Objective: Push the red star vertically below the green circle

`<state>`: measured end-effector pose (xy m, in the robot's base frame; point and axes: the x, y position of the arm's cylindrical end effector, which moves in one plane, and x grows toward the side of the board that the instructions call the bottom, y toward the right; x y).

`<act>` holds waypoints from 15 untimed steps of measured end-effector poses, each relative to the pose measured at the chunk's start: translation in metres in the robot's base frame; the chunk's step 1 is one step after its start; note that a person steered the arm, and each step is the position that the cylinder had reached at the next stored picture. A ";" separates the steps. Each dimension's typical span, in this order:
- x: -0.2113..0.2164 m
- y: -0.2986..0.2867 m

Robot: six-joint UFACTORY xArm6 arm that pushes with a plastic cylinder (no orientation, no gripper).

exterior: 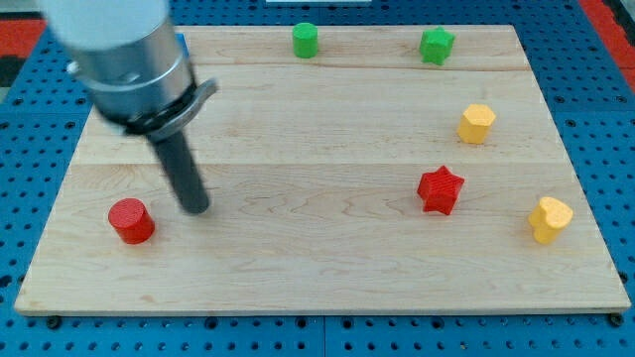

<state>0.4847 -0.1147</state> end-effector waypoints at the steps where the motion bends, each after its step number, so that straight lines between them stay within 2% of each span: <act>1: -0.027 0.100; 2: -0.031 0.208; 3: -0.031 0.268; 4: -0.014 0.302; 5: 0.012 0.289; 7: -0.006 0.150; 8: -0.035 0.121; 9: -0.043 0.065; 10: -0.025 0.023; 12: -0.041 0.088; 13: -0.025 0.119; 14: 0.014 0.054; 15: -0.019 0.046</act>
<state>0.4662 -0.0686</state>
